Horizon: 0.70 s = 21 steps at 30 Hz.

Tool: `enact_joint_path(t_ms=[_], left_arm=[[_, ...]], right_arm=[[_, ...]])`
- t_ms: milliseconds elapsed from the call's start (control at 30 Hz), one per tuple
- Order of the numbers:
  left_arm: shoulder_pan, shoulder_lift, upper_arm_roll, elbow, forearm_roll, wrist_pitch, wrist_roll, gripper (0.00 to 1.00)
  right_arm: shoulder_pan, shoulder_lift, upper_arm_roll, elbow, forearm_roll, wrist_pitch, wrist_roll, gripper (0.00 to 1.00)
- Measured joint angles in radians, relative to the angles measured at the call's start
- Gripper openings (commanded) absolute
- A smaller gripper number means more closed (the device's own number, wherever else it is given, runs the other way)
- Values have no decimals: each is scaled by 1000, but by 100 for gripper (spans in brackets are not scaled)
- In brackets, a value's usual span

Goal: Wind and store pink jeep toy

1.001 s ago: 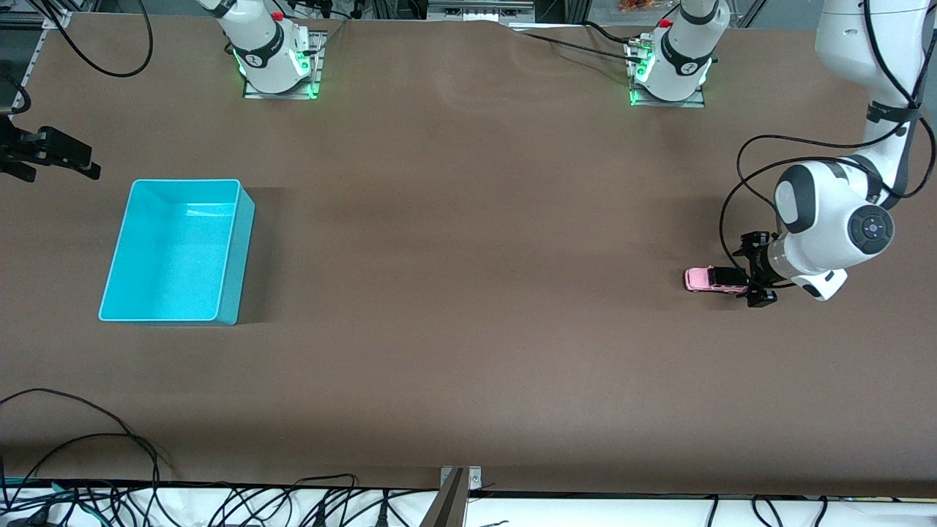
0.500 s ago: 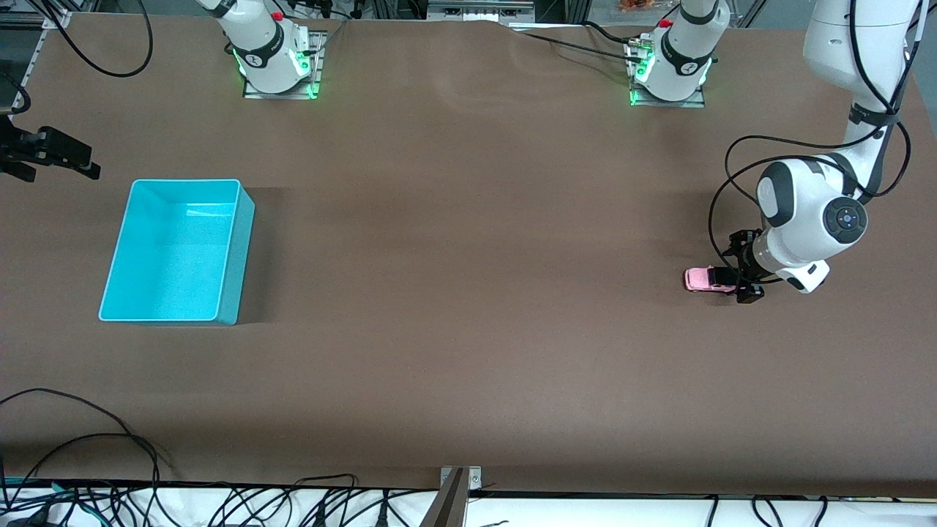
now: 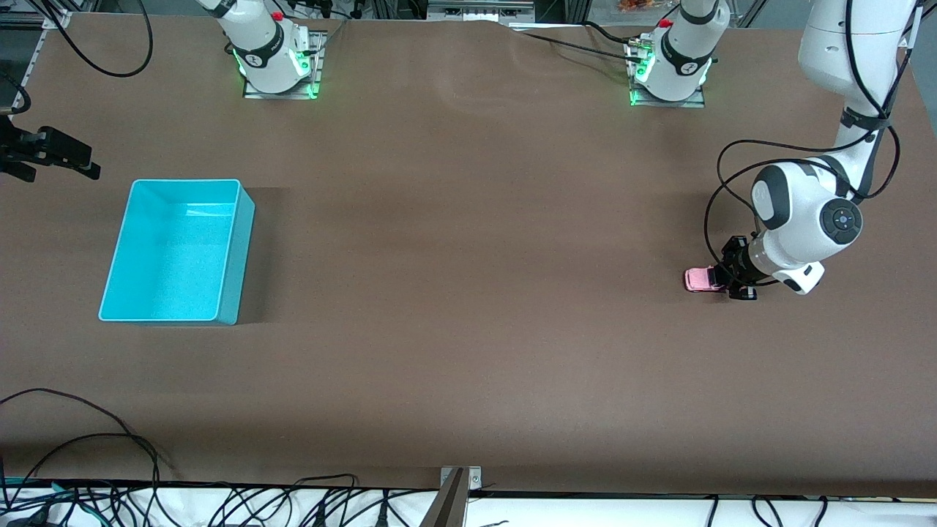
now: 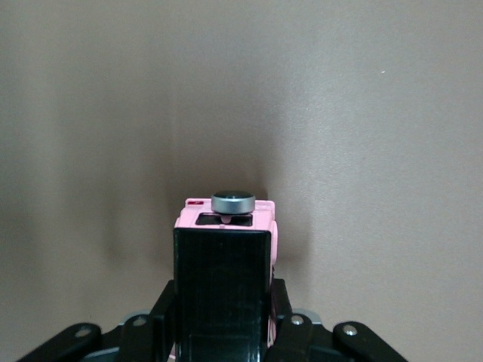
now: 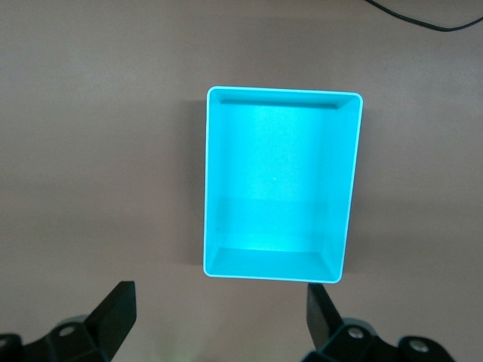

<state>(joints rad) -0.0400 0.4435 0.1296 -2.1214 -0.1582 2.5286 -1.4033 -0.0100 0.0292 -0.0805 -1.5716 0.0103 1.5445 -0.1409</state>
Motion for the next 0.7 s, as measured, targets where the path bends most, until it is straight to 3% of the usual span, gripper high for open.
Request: enact_joint_path(t_ms=[234,701], left_arm=[[-16,-16,-2,25,0,2,-12,28],[-180,-25,-8,19,11,-1,-223,28]], right_arm=[[0,0,0,0,0,0,0,100],[0,0,0,0,0,0,0,100]])
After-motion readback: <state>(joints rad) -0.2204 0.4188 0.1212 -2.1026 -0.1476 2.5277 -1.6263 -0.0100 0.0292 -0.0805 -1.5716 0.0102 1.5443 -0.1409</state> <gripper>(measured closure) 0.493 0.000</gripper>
